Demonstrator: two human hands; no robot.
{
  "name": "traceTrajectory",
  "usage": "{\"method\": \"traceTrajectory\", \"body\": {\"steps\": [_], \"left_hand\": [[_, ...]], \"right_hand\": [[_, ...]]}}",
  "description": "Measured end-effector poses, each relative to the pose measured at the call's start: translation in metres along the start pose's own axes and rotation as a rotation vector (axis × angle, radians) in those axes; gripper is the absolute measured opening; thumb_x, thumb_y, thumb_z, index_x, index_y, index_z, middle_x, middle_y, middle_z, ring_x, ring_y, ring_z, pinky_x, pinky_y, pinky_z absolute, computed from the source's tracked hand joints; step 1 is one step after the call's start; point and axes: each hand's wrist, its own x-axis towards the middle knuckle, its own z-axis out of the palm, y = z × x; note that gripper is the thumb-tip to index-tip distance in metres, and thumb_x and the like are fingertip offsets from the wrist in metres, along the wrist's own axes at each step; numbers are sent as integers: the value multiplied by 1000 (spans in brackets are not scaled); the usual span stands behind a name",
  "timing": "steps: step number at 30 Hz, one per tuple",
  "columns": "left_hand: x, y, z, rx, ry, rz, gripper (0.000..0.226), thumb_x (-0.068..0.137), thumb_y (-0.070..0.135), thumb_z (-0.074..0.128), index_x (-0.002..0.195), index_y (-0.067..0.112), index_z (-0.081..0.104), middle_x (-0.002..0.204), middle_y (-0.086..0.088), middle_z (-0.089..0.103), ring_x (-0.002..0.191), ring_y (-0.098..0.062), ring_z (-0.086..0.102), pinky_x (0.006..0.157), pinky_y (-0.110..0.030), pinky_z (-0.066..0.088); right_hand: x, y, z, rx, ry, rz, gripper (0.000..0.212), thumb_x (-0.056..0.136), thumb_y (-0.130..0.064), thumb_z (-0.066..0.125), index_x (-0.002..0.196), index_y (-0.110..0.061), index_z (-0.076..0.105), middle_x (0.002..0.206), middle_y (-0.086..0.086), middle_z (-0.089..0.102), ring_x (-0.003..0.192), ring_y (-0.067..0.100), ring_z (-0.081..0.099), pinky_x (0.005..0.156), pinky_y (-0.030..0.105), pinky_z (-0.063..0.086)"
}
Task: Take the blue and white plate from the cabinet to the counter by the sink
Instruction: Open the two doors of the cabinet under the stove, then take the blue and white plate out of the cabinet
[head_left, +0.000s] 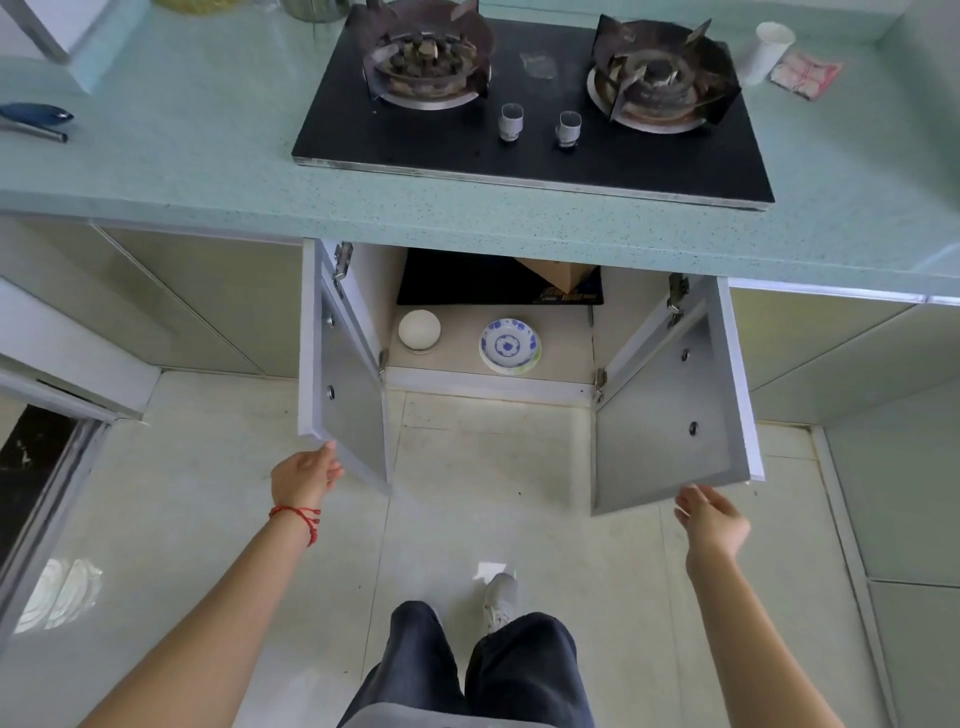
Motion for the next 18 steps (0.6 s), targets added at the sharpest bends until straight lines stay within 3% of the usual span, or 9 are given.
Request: {"method": "traceTrajectory", "body": {"steps": [2, 4, 6, 8, 10, 12, 15, 18], "left_hand": [[-14, 0, 4, -1, -82, 19, 22, 86, 21, 59, 65, 12, 59, 84, -16, 63, 82, -30, 60, 66, -29, 49], [-27, 0, 9, 27, -163, 56, 20, 88, 20, 54, 71, 11, 60, 90, -15, 63, 88, -30, 61, 63, -27, 46], [-40, 0, 13, 83, -224, 121, 18, 89, 18, 51, 80, 8, 62, 93, -15, 64, 95, -31, 62, 69, -30, 47], [-50, 0, 17, 215, -264, 212, 18, 89, 17, 51, 91, 6, 65, 100, -17, 66, 104, -32, 60, 83, -33, 44], [-60, 0, 20, 367, -320, 305, 26, 90, 16, 50, 109, 2, 61, 118, -17, 63, 115, -28, 55, 95, -28, 38], [-65, 2, 22, 485, -388, 399, 34, 91, 17, 48, 122, 3, 52, 131, -14, 55, 123, -24, 48, 100, -24, 32], [-64, 3, 23, 701, -423, 578, 42, 92, 25, 46, 129, 5, 45, 135, -14, 51, 127, -27, 44, 105, -34, 32], [-63, 5, 30, 867, -415, 734, 59, 86, 44, 30, 126, 3, 46, 132, -17, 52, 125, -32, 46, 103, -43, 37]], "right_hand": [[-15, 8, 10, -8, -47, 14, 34, 84, 1, 56, 116, 10, 51, 70, 6, 56, 39, -4, 57, 41, 8, 48], [-33, 16, 21, -56, -114, 13, 29, 85, -2, 55, 112, 7, 55, 71, 6, 59, 49, 2, 61, 45, 9, 49], [-56, 23, 33, -120, -210, -11, 26, 87, -4, 54, 111, 5, 56, 79, 10, 63, 67, 14, 61, 55, 15, 52], [-80, 28, 47, -197, -302, -61, 28, 88, -7, 52, 114, 5, 55, 96, 16, 63, 85, 24, 60, 74, 28, 53], [-101, 31, 58, -352, -380, -153, 33, 89, -13, 53, 119, 0, 55, 110, 15, 62, 100, 25, 58, 88, 35, 47], [-116, 31, 66, -519, -431, -274, 35, 90, -20, 52, 123, -5, 53, 115, 8, 60, 102, 19, 55, 85, 26, 39], [-126, 31, 73, -753, -476, -475, 41, 93, -27, 47, 130, -10, 46, 132, 10, 53, 117, 24, 50, 94, 30, 40], [-121, 29, 77, -955, -501, -659, 45, 94, -29, 43, 133, -8, 40, 140, 10, 44, 128, 26, 39, 102, 34, 35]]}}
